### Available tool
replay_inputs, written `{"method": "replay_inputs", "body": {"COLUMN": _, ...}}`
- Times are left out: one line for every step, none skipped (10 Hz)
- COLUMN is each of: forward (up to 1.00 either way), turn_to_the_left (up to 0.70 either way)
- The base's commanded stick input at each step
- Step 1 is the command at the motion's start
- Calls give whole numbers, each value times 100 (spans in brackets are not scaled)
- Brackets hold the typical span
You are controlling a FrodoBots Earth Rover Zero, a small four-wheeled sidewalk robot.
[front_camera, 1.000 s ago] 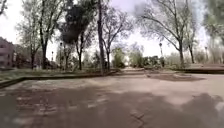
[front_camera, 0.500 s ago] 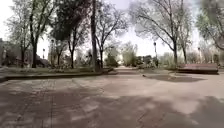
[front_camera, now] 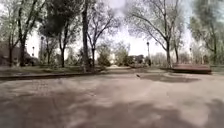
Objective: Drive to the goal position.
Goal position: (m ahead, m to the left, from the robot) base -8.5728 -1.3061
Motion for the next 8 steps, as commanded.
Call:
{"method": "replay_inputs", "body": {"forward": 100, "turn_to_the_left": -27}}
{"method": "replay_inputs", "body": {"forward": 100, "turn_to_the_left": -27}}
{"method": "replay_inputs", "body": {"forward": 100, "turn_to_the_left": -27}}
{"method": "replay_inputs", "body": {"forward": 100, "turn_to_the_left": -27}}
{"method": "replay_inputs", "body": {"forward": 100, "turn_to_the_left": -27}}
{"method": "replay_inputs", "body": {"forward": 100, "turn_to_the_left": -27}}
{"method": "replay_inputs", "body": {"forward": 100, "turn_to_the_left": -27}}
{"method": "replay_inputs", "body": {"forward": 100, "turn_to_the_left": -27}}
